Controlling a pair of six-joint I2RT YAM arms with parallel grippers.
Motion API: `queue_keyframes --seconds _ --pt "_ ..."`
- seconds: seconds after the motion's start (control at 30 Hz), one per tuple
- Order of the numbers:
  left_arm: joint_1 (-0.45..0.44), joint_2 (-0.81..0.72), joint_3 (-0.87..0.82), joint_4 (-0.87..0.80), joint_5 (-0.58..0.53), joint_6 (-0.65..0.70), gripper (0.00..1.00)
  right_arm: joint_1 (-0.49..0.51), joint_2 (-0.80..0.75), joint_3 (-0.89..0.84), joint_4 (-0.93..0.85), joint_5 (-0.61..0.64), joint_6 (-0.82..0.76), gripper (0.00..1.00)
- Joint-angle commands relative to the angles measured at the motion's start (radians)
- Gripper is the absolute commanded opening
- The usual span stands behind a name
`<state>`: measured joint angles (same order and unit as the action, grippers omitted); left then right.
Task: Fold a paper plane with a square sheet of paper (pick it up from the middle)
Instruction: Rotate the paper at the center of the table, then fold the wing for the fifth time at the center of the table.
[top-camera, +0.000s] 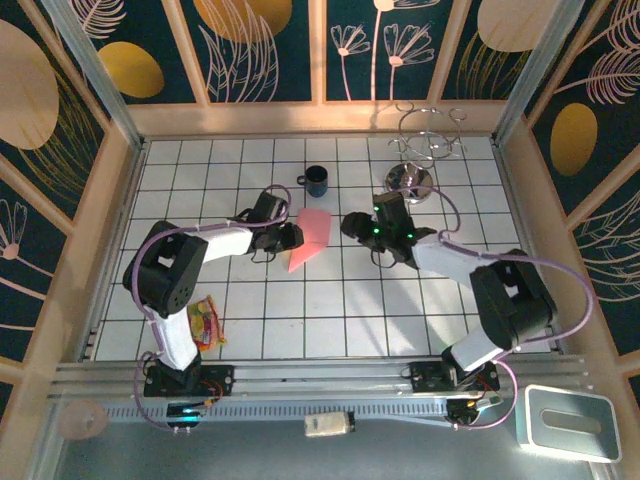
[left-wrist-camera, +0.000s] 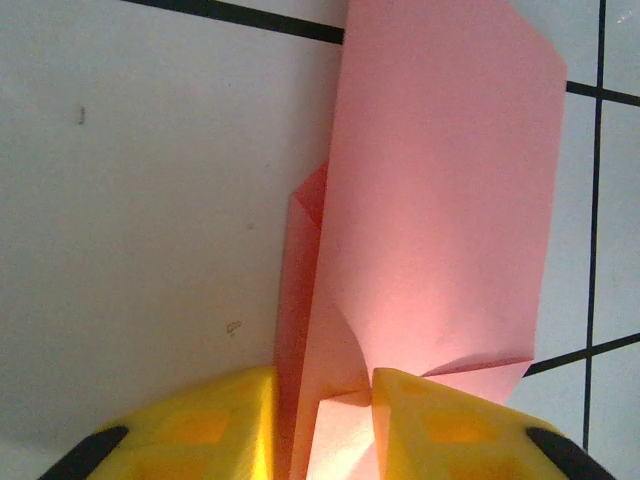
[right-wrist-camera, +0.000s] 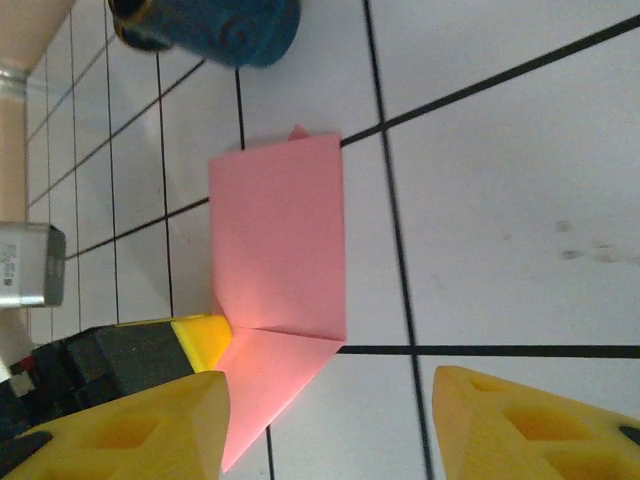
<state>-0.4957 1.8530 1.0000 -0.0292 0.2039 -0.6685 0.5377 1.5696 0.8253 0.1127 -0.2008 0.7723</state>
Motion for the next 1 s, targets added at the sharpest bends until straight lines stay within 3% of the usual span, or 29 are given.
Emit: queue_keyframes --seconds 0.0,0.13,0.3,0.43,0.67,0.97 --pt "0.002 -0.092 -0.01 -0.041 -0.074 0.018 0.36 0.033 0.054 0.068 0.049 -0.053 -0.001 0.55" --pt "0.002 -0.196 -0.034 -0.023 -0.071 -0.022 0.38 0.042 0.12 0.11 0.072 -0.091 0.004 0.54" --pt "-0.008 -0.233 -0.149 0.143 0.087 -0.164 0.29 0.042 0.154 0.127 0.09 -0.099 0.026 0.52" --pt "-0.023 -0.21 -0.181 0.222 0.139 -0.222 0.26 0.035 0.159 0.117 0.095 -0.095 0.044 0.52" --pt "-0.024 -0.097 -0.126 0.196 0.133 -0.217 0.26 0.028 0.171 0.099 0.103 -0.116 0.061 0.52" --pt "-0.024 -0.024 -0.097 0.128 0.034 -0.205 0.25 0.028 0.196 0.094 0.09 -0.144 0.097 0.52"
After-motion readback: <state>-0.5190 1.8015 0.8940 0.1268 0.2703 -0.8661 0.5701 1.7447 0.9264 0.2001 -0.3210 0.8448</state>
